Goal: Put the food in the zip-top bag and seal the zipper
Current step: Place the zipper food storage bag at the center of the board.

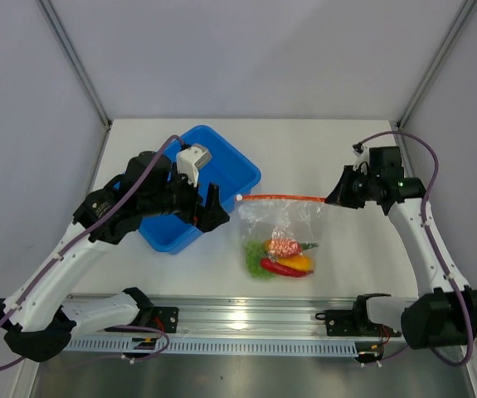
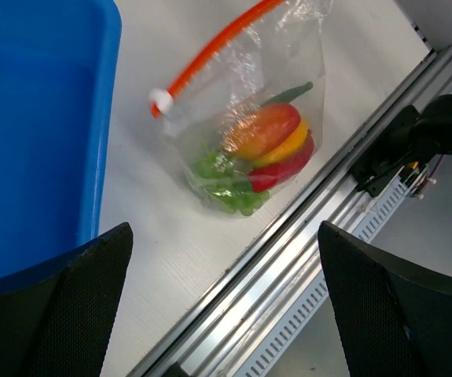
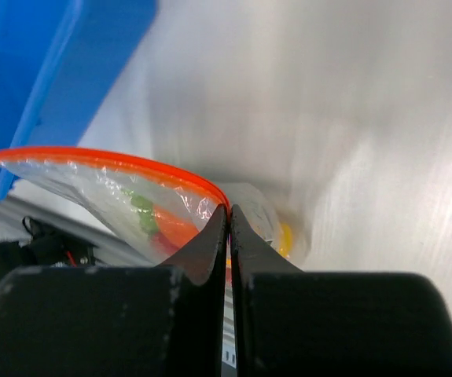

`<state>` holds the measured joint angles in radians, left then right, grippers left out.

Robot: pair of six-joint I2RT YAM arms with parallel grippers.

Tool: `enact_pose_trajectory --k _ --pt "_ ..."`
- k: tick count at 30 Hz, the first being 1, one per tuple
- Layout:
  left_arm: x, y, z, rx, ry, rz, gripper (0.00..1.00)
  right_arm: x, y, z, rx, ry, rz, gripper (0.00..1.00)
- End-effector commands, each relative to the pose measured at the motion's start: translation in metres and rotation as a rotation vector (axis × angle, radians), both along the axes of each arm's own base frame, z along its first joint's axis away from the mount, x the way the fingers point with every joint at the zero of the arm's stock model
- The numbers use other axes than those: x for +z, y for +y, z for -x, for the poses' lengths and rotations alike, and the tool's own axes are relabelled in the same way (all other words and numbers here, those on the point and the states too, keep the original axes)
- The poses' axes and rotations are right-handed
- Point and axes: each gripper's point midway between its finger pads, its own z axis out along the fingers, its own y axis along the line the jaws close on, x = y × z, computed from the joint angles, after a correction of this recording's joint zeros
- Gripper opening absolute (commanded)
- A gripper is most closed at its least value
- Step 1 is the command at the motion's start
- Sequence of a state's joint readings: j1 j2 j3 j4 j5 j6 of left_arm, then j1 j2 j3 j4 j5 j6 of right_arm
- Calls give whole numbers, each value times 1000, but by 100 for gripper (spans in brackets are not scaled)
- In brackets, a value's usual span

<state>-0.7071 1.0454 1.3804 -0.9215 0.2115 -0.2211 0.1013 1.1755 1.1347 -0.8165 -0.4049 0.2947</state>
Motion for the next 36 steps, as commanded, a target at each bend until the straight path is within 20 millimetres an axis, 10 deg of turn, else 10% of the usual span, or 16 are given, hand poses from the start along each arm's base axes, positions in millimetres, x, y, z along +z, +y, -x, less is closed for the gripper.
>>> enact_pose_trajectory --k 1,25,31,35,36 --pt "11 -4 -5 36 12 40 99 -3 -43 -29 -185 41 90 0" --pt "-16 -2 23 49 99 166 99 -108 -173 -156 -602 241 141 1" --pt "-23 -10 13 62 102 191 100 -105 -170 -158 -568 196 198 22" --pt "-21 -11 -2 84 104 203 99 -85 -153 -162 -515 152 222 61" --pt "-25 -13 -7 93 117 199 99 -71 -148 -159 -509 131 237 86"
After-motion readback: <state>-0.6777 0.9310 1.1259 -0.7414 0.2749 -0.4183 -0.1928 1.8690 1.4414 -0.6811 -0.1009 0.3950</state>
